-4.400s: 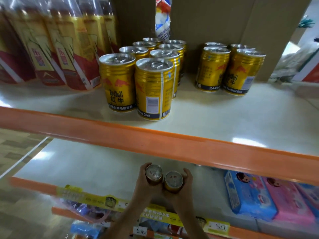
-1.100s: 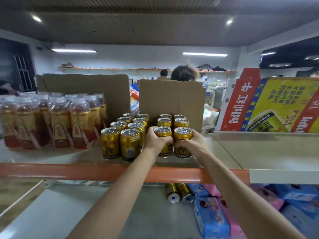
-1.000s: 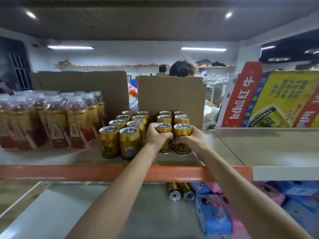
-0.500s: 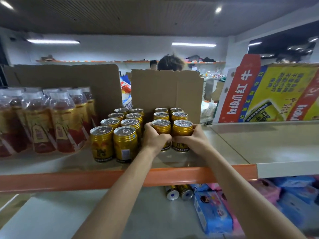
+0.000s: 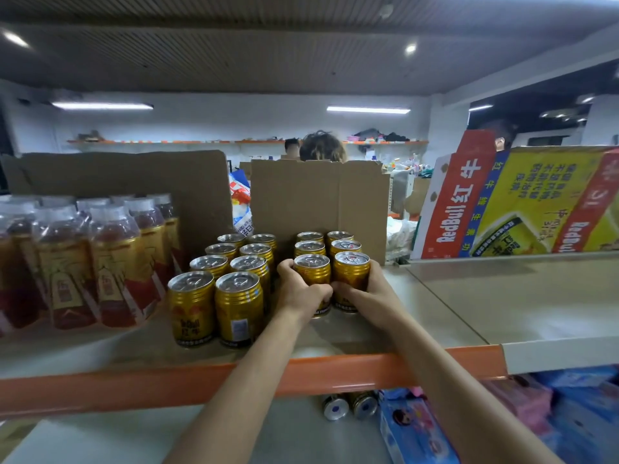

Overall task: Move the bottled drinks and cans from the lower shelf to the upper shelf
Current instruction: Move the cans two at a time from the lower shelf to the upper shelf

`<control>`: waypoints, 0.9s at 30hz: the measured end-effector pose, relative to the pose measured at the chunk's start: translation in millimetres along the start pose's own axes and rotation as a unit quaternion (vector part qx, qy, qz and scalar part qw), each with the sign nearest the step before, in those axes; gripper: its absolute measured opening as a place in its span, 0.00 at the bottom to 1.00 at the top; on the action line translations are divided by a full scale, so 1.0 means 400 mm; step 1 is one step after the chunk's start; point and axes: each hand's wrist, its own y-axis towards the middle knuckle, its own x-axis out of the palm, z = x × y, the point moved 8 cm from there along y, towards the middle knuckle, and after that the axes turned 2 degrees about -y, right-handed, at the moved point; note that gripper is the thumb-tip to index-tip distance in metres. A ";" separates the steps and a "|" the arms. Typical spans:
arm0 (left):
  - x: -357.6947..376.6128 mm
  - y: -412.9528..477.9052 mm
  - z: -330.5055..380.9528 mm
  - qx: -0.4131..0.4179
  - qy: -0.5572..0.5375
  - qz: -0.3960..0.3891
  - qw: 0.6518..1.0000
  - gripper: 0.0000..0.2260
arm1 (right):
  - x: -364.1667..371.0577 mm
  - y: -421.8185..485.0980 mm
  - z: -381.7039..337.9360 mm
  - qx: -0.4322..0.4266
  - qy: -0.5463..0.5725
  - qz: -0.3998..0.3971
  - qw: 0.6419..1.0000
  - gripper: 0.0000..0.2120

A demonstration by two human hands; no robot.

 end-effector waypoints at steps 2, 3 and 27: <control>0.002 0.003 -0.001 -0.002 0.001 -0.005 1.000 0.47 | 0.008 0.005 -0.003 -0.009 0.007 -0.009 1.000 0.32; 0.003 0.005 0.000 -0.002 0.004 -0.009 1.000 0.48 | 0.010 0.007 -0.004 -0.010 0.009 -0.013 1.000 0.33; 0.005 0.023 0.017 0.012 -0.010 -0.016 1.000 0.40 | 0.004 0.027 0.022 0.040 0.029 -0.056 0.997 0.30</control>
